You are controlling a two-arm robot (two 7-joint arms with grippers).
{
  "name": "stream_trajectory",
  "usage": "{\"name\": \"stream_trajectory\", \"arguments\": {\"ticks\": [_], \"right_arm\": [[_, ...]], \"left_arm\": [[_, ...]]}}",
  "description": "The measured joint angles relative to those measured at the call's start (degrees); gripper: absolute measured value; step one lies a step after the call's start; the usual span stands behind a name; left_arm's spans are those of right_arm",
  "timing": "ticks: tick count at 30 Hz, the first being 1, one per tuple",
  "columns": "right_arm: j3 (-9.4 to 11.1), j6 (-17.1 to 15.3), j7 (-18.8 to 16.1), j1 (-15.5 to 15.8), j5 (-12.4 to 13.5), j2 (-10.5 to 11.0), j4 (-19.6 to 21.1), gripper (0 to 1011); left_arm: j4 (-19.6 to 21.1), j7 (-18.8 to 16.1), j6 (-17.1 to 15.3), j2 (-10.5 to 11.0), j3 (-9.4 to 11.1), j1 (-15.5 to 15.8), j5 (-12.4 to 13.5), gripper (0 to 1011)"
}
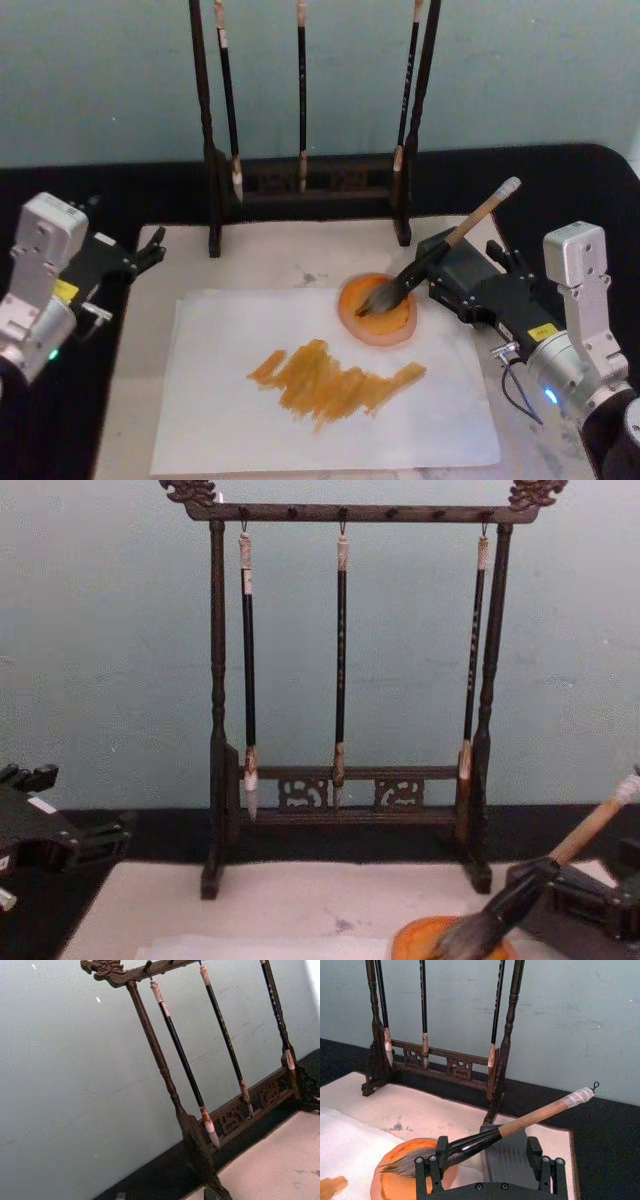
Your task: Pick up the brush from the inkstone, write on the paper, then place the brush back to its original position.
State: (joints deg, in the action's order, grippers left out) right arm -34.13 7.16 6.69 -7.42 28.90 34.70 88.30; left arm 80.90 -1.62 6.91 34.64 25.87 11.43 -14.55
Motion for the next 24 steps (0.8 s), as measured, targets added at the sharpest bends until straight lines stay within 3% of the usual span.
{"name": "stream_trajectory", "arguments": {"ticks": [24], "right_arm": [[0.0, 0.0, 0.0, 0.0, 0.0, 0.0, 0.0, 1000]], "left_arm": [[0.0, 0.0, 0.0, 0.0, 0.0, 0.0, 0.0, 1010]]}}
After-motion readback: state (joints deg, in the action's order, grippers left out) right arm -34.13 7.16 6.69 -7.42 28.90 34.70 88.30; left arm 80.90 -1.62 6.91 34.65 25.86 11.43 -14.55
